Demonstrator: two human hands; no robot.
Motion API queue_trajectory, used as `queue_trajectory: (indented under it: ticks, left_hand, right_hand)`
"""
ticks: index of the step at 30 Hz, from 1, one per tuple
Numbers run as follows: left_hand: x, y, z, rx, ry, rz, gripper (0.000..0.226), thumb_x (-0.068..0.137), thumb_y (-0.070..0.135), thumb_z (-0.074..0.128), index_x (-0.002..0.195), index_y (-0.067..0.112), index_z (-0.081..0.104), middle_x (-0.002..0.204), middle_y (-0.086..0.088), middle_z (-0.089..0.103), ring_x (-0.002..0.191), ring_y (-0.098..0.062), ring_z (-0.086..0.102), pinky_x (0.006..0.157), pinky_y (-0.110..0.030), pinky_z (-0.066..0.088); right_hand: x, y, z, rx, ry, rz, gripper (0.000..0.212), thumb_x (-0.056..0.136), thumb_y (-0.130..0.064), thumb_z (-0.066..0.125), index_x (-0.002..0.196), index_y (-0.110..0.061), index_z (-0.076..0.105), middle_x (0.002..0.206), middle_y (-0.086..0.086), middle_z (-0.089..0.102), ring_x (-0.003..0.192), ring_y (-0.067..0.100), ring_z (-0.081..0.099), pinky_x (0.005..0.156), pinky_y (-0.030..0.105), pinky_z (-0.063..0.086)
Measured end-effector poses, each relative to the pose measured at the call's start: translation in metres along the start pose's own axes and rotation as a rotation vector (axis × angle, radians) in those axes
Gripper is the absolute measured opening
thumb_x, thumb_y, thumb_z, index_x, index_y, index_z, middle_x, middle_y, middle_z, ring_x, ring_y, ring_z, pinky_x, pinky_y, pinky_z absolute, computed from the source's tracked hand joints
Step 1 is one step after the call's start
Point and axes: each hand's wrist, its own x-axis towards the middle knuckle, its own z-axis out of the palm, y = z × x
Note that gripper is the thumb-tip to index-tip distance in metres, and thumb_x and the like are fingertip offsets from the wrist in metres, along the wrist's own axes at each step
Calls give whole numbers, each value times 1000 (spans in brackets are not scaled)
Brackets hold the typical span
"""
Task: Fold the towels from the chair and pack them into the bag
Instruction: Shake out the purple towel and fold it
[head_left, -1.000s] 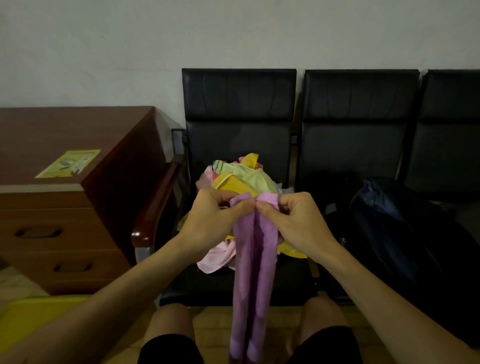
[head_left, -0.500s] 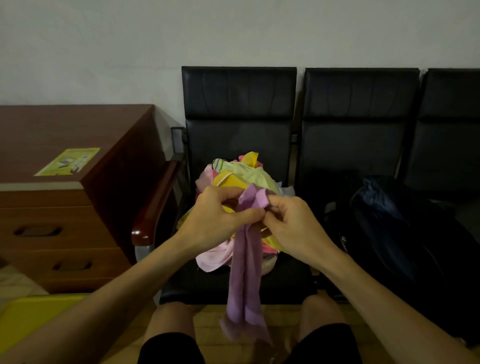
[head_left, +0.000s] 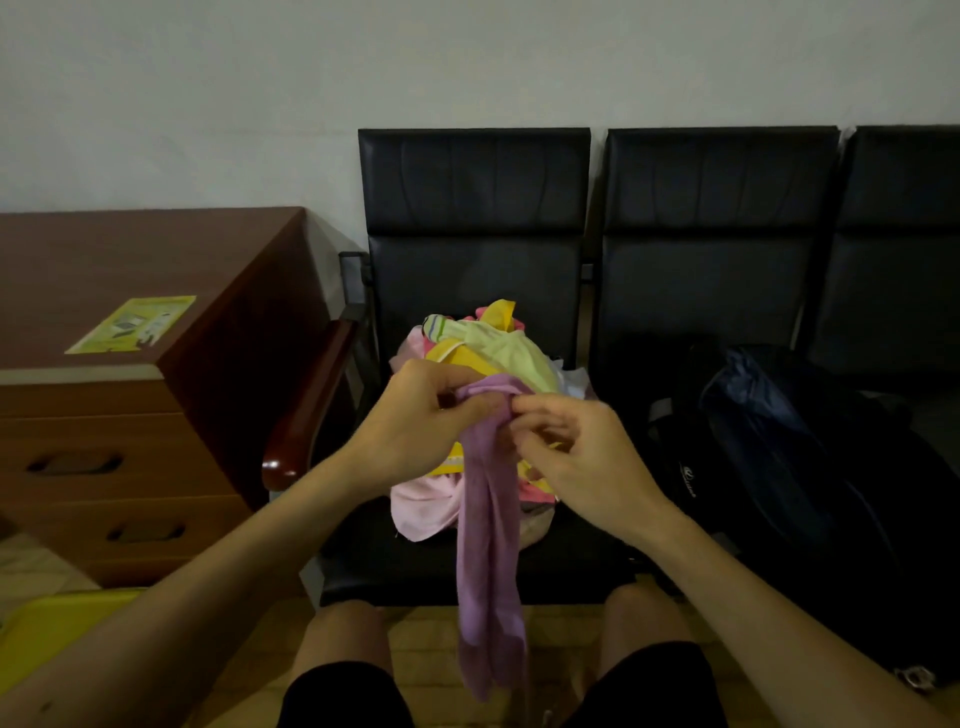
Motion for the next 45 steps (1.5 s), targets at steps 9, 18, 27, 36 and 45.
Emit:
queue_trajectory:
  ticks: [9,18,27,36,45]
  left_hand:
    - [13,15,-26,41,-240,21,20,99,9,55,106,2,73,95,-13,74,89,-25,70,81,-36,59]
    - [3,7,-55,146,-374,-67,28,101,16,50,121,11,69,105,0,75,98,-18,72,88,-44,58]
    - [-4,-2,-67,162,-277,-138,27,101,8,48,121,18,64,107,9,70,97,0,69,78,-18,57]
    - [-9,2,-61,54,-152,-99,17,98,14,54,102,3,66,101,-15,70,96,-22,69,87,-37,57]
    - [-4,5,-6,-414,256,-226,21,105,28,44,99,20,62,105,-4,65,101,-23,64,87,-40,55]
  right_hand:
    - [10,55,-30,-394,-267,49,24,80,-30,80,98,-16,73,112,-8,60,105,-18,44,94,29,46]
    - [26,-8,-85,-258,-200,64,22,76,-33,78,81,-11,77,81,21,72,70,30,66,77,57,52]
    - [25,-37,-74,-380,-166,83,60,71,-18,86,120,-35,55,78,-3,73,76,8,70,78,23,57]
    - [21,-17,-69,158,-72,290,25,85,-6,70,68,-23,67,89,7,70,87,19,67,85,37,57]
    - [15,-6,-56,196,42,243,25,100,-32,50,119,-18,61,115,2,68,106,15,67,88,33,55]
